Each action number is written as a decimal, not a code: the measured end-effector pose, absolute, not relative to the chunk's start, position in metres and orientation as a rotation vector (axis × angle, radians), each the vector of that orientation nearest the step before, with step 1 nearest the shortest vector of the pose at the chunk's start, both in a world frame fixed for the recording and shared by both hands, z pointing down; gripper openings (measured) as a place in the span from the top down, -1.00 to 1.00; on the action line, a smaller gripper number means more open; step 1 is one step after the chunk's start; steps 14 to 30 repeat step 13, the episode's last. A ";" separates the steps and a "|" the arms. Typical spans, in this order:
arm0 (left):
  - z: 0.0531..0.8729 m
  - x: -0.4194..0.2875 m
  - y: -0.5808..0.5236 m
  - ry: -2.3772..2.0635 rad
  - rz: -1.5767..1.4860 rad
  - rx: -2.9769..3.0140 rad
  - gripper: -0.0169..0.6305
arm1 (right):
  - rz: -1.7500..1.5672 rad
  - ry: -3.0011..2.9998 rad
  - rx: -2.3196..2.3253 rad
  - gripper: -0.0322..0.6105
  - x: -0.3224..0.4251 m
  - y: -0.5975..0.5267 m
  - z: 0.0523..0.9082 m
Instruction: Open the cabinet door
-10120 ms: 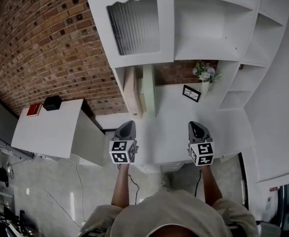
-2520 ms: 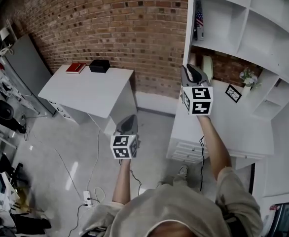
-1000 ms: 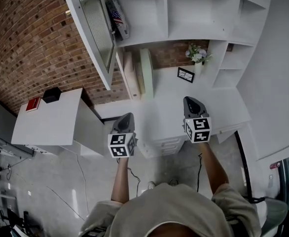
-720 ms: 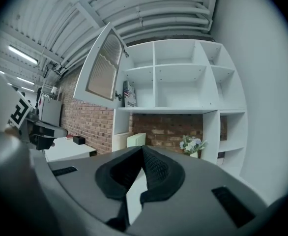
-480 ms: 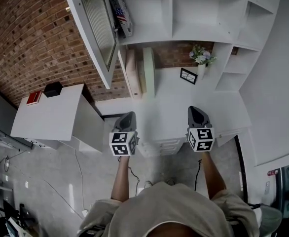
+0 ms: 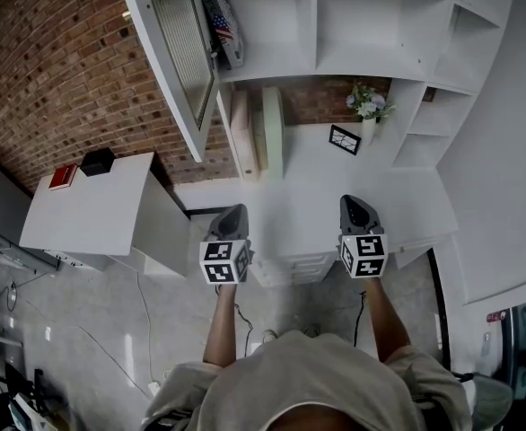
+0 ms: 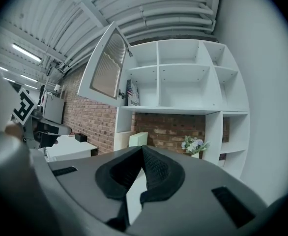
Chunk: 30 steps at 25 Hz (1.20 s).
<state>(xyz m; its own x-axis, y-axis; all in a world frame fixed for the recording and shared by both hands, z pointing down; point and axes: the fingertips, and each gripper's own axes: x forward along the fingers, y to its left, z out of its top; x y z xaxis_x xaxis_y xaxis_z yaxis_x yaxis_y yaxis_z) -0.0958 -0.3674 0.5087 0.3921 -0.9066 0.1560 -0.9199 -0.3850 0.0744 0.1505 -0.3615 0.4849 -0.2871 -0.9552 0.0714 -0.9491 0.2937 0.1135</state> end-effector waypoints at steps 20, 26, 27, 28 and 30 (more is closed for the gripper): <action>0.513 -0.105 -0.366 -1.657 0.149 2.473 0.87 | -0.065 -2.434 1.762 0.86 0.138 -0.361 0.489; 0.513 -0.105 -0.366 -1.657 0.149 2.473 0.87 | -0.065 -2.434 1.762 0.86 0.138 -0.361 0.489; 0.513 -0.105 -0.366 -1.657 0.149 2.473 0.87 | -0.065 -2.434 1.762 0.86 0.138 -0.361 0.489; 0.513 -0.105 -0.366 -1.657 0.149 2.473 0.87 | -0.065 -2.434 1.762 0.86 0.138 -0.361 0.489; 0.513 -0.105 -0.366 -1.657 0.149 2.473 0.87 | -0.065 -2.434 1.762 0.86 0.138 -0.361 0.489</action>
